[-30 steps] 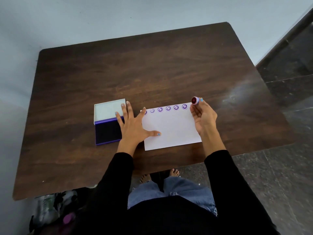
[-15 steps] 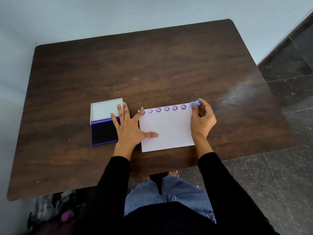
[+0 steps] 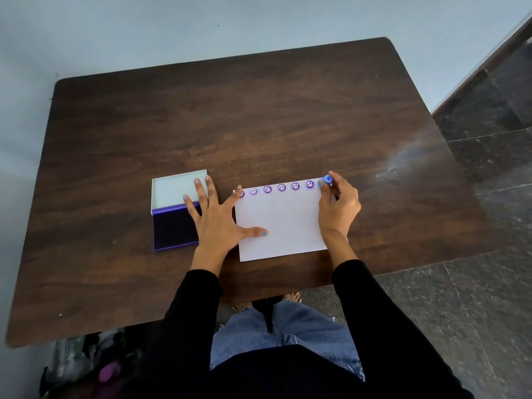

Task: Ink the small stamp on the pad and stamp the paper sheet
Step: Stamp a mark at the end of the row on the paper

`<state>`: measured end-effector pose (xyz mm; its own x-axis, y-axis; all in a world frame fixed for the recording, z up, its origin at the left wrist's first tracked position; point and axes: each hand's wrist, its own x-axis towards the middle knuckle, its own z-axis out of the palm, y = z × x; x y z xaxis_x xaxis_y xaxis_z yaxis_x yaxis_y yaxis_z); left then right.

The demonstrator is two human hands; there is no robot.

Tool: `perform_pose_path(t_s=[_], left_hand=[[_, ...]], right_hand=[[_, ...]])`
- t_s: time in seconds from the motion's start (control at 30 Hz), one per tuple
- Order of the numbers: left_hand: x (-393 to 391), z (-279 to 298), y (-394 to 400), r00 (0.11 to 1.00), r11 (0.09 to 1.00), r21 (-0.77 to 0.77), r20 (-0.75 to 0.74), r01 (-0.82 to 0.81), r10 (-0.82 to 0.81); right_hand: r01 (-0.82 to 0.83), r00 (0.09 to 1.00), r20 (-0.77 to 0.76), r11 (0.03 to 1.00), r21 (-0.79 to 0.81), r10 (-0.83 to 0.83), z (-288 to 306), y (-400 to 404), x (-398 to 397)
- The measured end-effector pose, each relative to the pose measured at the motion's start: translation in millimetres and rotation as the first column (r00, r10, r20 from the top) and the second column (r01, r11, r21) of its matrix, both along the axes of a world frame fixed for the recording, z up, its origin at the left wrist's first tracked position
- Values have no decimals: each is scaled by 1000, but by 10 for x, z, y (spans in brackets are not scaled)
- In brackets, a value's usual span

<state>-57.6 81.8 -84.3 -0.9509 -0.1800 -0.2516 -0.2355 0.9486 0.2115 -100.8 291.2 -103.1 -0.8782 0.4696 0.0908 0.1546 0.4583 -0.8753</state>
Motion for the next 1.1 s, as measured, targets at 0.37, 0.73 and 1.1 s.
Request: perform_pose_path(t_s=[0.37,0.73,1.1], left_hand=[[-3,25,2,1000,1000,-3,13,6,-6],[-22,20,8,999,1000,8,41,-10,10],[-37,-41,-7,1000,1000,9,27,-12,12]], right_hand=[[-32,999,29,998,49,31,24,-42,-1],[-13,999,49,997,78,9,71,-34,-34],[-9,997,82,993,121,0,137,-53,-62]])
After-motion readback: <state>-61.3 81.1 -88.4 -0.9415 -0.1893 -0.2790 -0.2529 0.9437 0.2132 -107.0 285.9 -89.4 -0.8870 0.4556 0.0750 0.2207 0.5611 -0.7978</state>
